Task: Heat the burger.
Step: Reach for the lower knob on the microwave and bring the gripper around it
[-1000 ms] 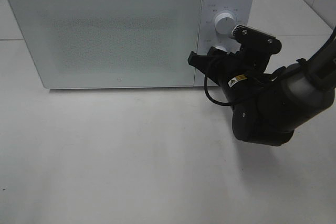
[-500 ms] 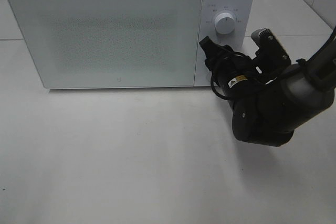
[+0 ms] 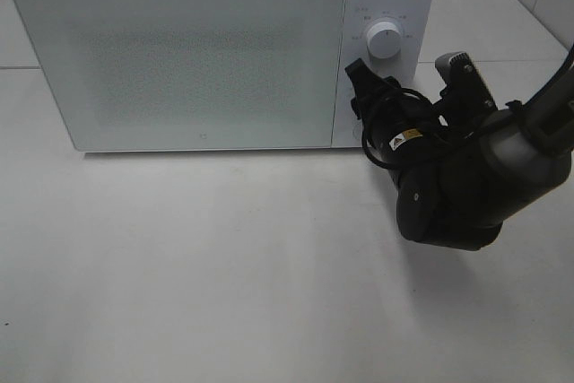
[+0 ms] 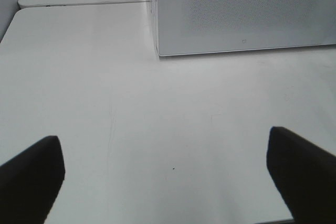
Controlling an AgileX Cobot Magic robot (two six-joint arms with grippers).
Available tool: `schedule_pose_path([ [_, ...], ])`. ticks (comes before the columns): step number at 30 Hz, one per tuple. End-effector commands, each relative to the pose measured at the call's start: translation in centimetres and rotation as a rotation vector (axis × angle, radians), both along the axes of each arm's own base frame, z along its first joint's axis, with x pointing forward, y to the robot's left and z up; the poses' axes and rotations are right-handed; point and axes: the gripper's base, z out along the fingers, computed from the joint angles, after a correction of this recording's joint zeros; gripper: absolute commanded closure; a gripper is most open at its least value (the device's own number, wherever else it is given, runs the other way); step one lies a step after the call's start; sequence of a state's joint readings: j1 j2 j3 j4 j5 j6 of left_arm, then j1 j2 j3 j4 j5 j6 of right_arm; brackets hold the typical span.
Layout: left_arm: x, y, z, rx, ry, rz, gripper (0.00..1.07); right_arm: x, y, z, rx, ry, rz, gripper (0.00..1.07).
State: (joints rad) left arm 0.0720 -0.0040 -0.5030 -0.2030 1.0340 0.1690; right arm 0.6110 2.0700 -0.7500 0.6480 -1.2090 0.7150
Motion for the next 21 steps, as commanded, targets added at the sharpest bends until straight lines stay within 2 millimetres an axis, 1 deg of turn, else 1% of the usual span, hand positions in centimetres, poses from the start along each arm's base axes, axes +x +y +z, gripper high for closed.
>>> schedule_pose_path([
  [1,-0.33,-0.07,-0.1,-0.005,-0.022,-0.006,0.06,0.61,-0.05,1.92,0.076,-0.175,-0.029,1.05],
  [2,-0.33,-0.07,-0.1,-0.005,-0.022,-0.006,0.06,0.61,-0.05,1.92,0.076,-0.175,-0.029,1.05],
  [4,-0.33,-0.07,-0.1,-0.005,-0.022,-0.006,0.06,0.74,0.01,2.05,0.162,-0.18,-0.04,1.04],
  [6,-0.33,-0.07,-0.1,-0.005,-0.022,-0.006,0.06,0.74,0.01,2.05,0.176,-0.179,-0.042,1.04],
  [7,-0.33,-0.07,-0.1,-0.005,-0.022,-0.006,0.06,0.74,0.0,2.05,0.222,-0.178,-0.047,1.03],
  [10,-0.33,-0.07,-0.1,-0.005,-0.022,-0.006,0.06,0.78,-0.02,2.08,0.266,-0.178,-0.056,1.03],
  [12,-0.33,-0.07,-0.1,-0.005,-0.022,-0.006,0.06,0.84,-0.02,2.12,0.333,-0.179,-0.066,1.02],
  [17,-0.33,-0.07,-0.1,-0.005,-0.022,-0.006,0.06,0.83,-0.2,2.08,0.413,-0.177,-0.094,1.02],
  [18,-0.33,-0.07,-0.1,-0.005,-0.022,-0.006,0.06,0.83,-0.21,2.08,0.465,-0.176,-0.099,1.02],
  [20,-0.33,-0.07,-0.1,-0.005,-0.022,-0.006,0.06,0.83,-0.22,2.08,0.486,-0.176,-0.103,1.02],
  [21,-0.33,-0.07,-0.1,-0.005,-0.022,-0.006,0.06,0.83,-0.26,2.07,0.527,-0.175,-0.112,1.02],
])
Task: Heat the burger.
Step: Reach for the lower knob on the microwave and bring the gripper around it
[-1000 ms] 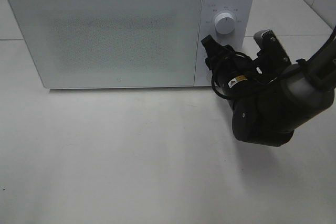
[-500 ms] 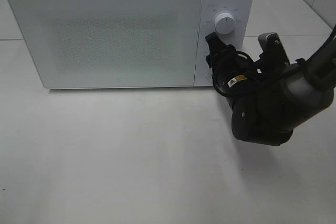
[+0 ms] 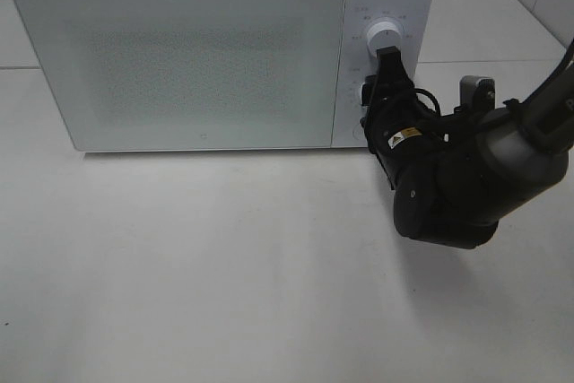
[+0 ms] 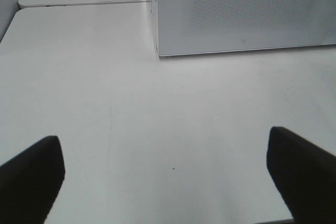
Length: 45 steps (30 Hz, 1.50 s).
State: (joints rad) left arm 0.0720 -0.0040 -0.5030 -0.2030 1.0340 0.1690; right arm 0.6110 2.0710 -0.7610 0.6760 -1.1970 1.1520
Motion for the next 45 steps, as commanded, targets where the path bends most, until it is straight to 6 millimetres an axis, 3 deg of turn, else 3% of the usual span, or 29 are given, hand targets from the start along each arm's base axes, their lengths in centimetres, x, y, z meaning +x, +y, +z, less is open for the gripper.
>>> schedule_pose_path([
  [1,-0.33,-0.07,-0.1,-0.005,-0.022,-0.006,0.06,0.64,-0.22,2.06,0.075,-0.188,-0.049,1.02],
  [13,-0.33,-0.07,-0.1,-0.005,-0.022,-0.006,0.06,0.62,-0.51,1.95,0.345,-0.183,-0.109,1.01],
  [30,-0.33,-0.07,-0.1,-0.005,-0.022,-0.006,0.06,0.63,-0.4,1.97,0.302,-0.183,-0.093,0.96],
  [38,-0.33,-0.07,-0.1,-0.005,-0.022,-0.006,0.06,0.62,-0.24,1.95,0.287,-0.179,-0.072,0.87],
  [45,-0.33,-0.07,-0.1,-0.005,-0.022,-0.006,0.06,0.6,-0.02,1.82,0.268,-0.159,-0.047,0.72],
])
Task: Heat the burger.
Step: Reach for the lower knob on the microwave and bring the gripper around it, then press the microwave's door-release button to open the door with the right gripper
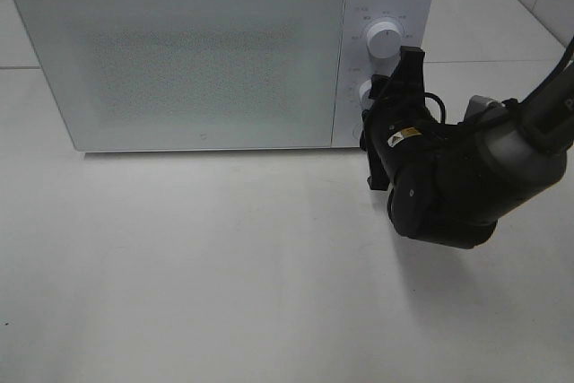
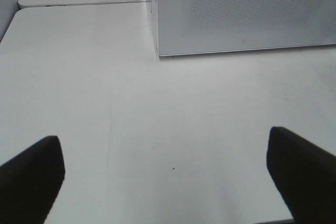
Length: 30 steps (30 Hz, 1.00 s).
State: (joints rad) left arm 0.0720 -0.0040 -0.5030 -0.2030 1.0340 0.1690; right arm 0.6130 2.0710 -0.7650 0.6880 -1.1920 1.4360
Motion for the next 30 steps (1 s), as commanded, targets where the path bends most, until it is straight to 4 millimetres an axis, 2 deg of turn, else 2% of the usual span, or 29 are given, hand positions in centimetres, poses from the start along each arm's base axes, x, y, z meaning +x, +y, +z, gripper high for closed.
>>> schedule_pose_path([
  [1,-0.3,-0.1,-0.1,-0.005,-0.022,-0.006,0.06,0.5,0.0,1.8,-0.025,-0.155,0.004,0.69],
  [5,-0.3,-0.1,-0.1,-0.005,-0.022,-0.006,0.06,0.3,0.0,1.6,-0.039,-0.147,0.018,0.64],
  [6,-0.3,-0.1,-0.1,-0.005,-0.022,-0.006,0.06,0.1,-0.1,1.4,-0.056,-0.137,0.024,0.58],
  [8,-0.3,-0.1,-0.1,-0.005,-0.022,-0.006,0.06,0.0,-0.1,1.3,-0.071,-0.127,0.031,0.55],
  [9,-0.3,-0.1,-0.1,-0.005,-0.022,-0.006,0.06,-0.2,-0.1,1.3,-0.08,-0.114,0.049,0.47],
  [10,-0.3,-0.1,-0.1,-0.005,-0.022,-0.006,0.06,-0.2,-0.1,1.3,-0.08,-0.114,0.049,0.47],
  [12,-0.3,-0.1,-0.1,-0.005,-0.022,-0.006,0.06,-0.4,-0.1,1.2,-0.091,-0.106,0.063,0.38],
  [16,-0.3,-0.1,-0.1,-0.005,-0.022,-0.006,0.06,-0.6,-0.3,0.9,-0.098,-0.078,0.07,0.37],
  [24,-0.3,-0.1,-0.1,-0.005,-0.022,-0.006,0.06,-2.4,-1.0,0.9,-0.149,-0.041,0.128,0.37],
  [30,-0.3,-0.1,-0.1,-0.005,-0.022,-0.006,0.06,-4.0,-1.4,1.7,-0.228,-0.025,0.211,0.37],
])
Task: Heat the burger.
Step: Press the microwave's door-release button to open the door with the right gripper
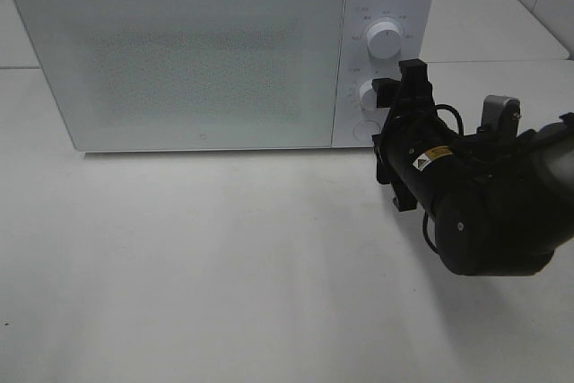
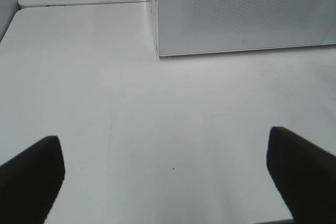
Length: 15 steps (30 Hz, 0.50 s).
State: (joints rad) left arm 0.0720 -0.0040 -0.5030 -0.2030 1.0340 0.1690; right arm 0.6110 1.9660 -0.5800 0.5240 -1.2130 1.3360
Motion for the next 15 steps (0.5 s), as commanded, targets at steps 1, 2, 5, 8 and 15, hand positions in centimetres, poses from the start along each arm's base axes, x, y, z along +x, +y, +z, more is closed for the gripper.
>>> schedule_pose_path([
  [1,-0.3,-0.1,-0.1,-0.005,-0.022,-0.006,0.06,-0.4,-0.1,1.1,-0.041,-0.034,0.044,0.37],
  [2,-0.3,-0.1,-0.1,-0.005,-0.022,-0.006,0.06,-0.6,-0.1,1.3,-0.061,-0.025,0.063,0.37],
  [5,-0.3,-0.1,-0.1,-0.005,-0.022,-0.006,0.06,-1.3,-0.1,1.9,-0.148,0.006,0.124,0.37],
  [8,-0.3,-0.1,-0.1,-0.005,-0.022,-0.006,0.06,-2.1,-0.1,2.9,-0.296,0.057,0.215,0.37],
  [15,-0.3,-0.1,-0.1,-0.005,-0.022,-0.006,0.06,-3.4,0.0,4.6,-0.629,0.101,0.422,0.37],
])
